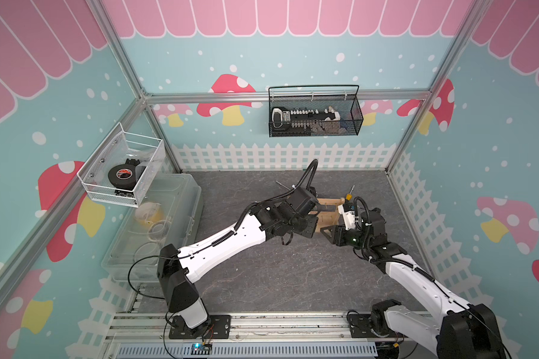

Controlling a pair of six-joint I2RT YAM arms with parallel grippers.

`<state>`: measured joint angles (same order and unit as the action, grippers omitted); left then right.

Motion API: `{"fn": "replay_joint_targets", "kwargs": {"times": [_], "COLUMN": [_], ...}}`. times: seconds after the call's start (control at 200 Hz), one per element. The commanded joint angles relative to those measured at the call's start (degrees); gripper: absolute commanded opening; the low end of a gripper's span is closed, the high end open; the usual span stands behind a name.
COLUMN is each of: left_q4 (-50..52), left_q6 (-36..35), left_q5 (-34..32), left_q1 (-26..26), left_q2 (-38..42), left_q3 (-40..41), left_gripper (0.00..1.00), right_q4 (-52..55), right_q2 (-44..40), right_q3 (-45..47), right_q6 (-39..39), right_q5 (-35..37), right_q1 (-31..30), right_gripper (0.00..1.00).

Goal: Hang the necklace on the jewelry display stand
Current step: Pick up the necklace from the center of the board.

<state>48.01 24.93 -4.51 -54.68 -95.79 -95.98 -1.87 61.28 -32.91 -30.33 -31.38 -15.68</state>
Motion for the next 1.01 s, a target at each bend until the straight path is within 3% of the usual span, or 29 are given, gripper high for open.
{"fn": "replay_joint_targets", "kwargs": {"times": [0.0, 0.12, 0.315, 0.715, 0.86, 1.001], "left_q4": [2.3, 3.0, 3.2, 2.4, 2.3, 1.8], "left_q6": [-1.7, -2.6, -3.1, -3.0, -3.0, -2.9], "left_q5": [1.6, 4.0, 7.3, 9.4, 11.0, 10.9], "left_q1": [0.9, 1.5, 1.6, 1.5, 1.6, 1.6], "left_q2": [1.4, 2.0, 1.9, 2.5, 2.3, 2.6], "left_q3": [-2.1, -2.5, -2.4, -1.6, -1.7, -1.3], "left_gripper": [0.0, 0.0, 0.0, 0.0, 0.0, 0.0], "right_q4": [-14.2, -17.9, -18.7, -21.1, -21.1, -21.1], "right_q2": [-1.1, -1.2, -2.1, 0.4, 0.8, 2.5], "right_q3": [1.1, 1.2, 1.5, 1.1, 1.1, 0.4], "right_q6": [0.1, 2.8, 9.2, 11.0, 11.0, 10.6], "right_q5": [-9.2, -14.7, -16.9, -26.8, -26.6, -27.0], "right_q1": [-1.0, -1.8, -2.6, -3.8, -4.3, -4.5], "right_gripper": [0.53, 0.54, 0.56, 0.53, 0.48, 0.37]}}
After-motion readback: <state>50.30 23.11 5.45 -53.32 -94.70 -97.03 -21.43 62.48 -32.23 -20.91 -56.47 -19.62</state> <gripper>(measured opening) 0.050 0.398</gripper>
